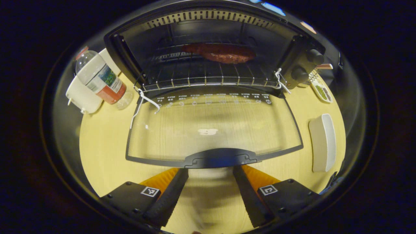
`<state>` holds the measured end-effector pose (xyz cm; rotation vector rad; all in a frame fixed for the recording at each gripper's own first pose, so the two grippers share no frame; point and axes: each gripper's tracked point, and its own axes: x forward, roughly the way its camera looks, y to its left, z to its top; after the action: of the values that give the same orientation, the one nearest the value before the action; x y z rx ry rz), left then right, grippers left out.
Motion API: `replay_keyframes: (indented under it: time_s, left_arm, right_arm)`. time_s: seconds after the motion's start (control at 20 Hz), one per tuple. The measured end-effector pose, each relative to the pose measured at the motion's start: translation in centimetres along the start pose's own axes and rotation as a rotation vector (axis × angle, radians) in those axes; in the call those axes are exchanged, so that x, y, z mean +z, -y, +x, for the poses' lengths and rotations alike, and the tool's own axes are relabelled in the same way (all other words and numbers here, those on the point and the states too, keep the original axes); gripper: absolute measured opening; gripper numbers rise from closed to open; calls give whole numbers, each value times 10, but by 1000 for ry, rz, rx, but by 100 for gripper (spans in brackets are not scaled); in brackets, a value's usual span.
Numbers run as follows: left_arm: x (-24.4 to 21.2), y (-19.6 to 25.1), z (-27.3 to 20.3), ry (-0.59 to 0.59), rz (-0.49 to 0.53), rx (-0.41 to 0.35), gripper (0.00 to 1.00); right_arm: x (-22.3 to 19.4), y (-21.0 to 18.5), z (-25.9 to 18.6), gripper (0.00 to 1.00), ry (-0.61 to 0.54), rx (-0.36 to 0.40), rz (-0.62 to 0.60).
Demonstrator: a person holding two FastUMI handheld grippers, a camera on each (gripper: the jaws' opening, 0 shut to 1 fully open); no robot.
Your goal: Open the electric oven with the left hand, put the food in, and close the electric oven.
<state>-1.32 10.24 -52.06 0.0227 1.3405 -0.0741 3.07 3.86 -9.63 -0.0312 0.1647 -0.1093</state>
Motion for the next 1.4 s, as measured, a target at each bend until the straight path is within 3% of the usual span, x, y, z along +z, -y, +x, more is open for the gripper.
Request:
replay_keyframes:
  time_s: [0.3, 0.45, 0.6, 1.4]
  left_arm:
    - [3, 1, -17, 38, 1, -2, 98]
    - [6, 1, -30, 70, 0, -20, 93]
    - [11, 1, -45, 105, 2, -31, 98]
    - [36, 0, -81, 219, 32, -39, 98]
  right_arm:
    - [2, -5, -3, 98, 12, 9, -5]
    - [3, -11, -3, 98, 14, 22, -4]
    - [5, -17, -4, 98, 19, 36, -5]
    - [8, -15, -16, 98, 41, 48, -23]
